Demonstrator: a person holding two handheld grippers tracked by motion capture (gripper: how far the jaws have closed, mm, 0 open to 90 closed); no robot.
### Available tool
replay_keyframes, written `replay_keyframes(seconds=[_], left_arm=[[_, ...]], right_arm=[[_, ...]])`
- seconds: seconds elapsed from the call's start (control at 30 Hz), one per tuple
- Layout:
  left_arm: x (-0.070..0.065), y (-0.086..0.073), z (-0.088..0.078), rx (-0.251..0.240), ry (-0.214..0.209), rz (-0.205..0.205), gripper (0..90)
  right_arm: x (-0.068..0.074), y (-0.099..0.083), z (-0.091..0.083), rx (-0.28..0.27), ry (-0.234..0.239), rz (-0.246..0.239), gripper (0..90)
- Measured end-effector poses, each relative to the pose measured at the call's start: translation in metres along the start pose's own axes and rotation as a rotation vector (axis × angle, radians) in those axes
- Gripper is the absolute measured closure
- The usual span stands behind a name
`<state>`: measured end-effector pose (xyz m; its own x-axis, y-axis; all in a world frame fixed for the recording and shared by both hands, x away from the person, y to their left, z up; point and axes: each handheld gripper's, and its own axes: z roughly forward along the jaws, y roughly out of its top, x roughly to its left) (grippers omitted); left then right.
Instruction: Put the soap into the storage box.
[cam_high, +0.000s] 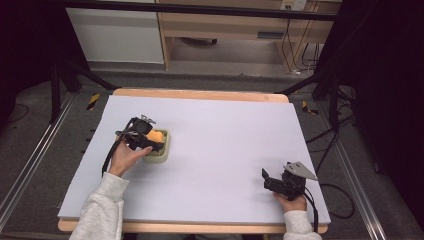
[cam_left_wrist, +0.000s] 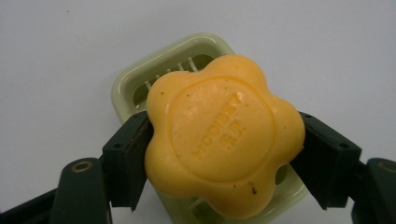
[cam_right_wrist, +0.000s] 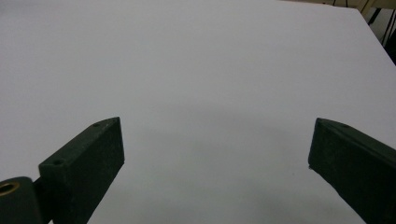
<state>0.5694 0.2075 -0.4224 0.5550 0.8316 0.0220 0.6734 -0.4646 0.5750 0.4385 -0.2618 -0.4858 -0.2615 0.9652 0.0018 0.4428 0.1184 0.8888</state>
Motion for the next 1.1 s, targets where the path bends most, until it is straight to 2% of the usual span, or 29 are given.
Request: replay_keyframes(seconds=[1.1], left_arm=[[0.0, -0.004, 0.017, 0.034, -0.024, -0.011, 26.4]], right_arm=[[0.0, 0.0, 0.0, 0.001, -0.001, -0.003, 4.0]])
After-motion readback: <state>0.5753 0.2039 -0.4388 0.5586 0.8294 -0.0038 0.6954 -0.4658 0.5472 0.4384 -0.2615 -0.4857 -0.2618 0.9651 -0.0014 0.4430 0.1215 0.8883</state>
